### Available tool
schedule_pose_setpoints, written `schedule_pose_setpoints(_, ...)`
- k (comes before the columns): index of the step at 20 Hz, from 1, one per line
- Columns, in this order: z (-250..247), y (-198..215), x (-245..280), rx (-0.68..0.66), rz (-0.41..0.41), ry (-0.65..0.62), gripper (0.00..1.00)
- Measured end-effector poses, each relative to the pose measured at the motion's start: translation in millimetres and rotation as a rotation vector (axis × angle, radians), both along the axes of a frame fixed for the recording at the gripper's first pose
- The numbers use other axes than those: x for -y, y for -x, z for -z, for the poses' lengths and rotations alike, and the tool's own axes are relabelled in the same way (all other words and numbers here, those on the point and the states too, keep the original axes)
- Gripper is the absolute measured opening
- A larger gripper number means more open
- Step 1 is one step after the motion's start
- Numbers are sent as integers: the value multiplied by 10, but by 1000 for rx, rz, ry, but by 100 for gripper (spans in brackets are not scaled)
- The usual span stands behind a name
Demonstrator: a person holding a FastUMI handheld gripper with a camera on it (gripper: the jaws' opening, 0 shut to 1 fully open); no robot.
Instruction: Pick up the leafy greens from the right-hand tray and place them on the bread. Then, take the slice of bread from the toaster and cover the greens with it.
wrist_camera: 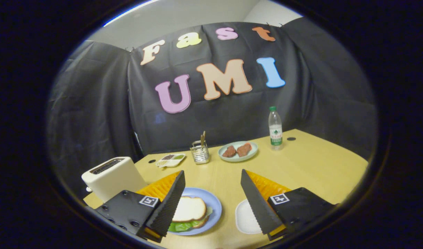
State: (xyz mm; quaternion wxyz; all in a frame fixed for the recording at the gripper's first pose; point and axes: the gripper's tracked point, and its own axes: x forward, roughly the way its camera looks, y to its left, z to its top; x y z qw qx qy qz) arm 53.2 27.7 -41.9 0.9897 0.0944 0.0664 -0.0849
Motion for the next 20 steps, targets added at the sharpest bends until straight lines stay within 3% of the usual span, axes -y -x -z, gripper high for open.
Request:
schedule_pose_setpoints(7, -796, -168, 57, 137, -84, 85, 100)
schedule_pose_setpoints(10, -829, -31, 20, 191, -120, 89, 100)
schedule_pose_setpoints(14, -851, 227, 128, 215, -103, 104, 100)
schedule_pose_setpoints(20, -748, 442, 196, 199, -127, 84, 100)
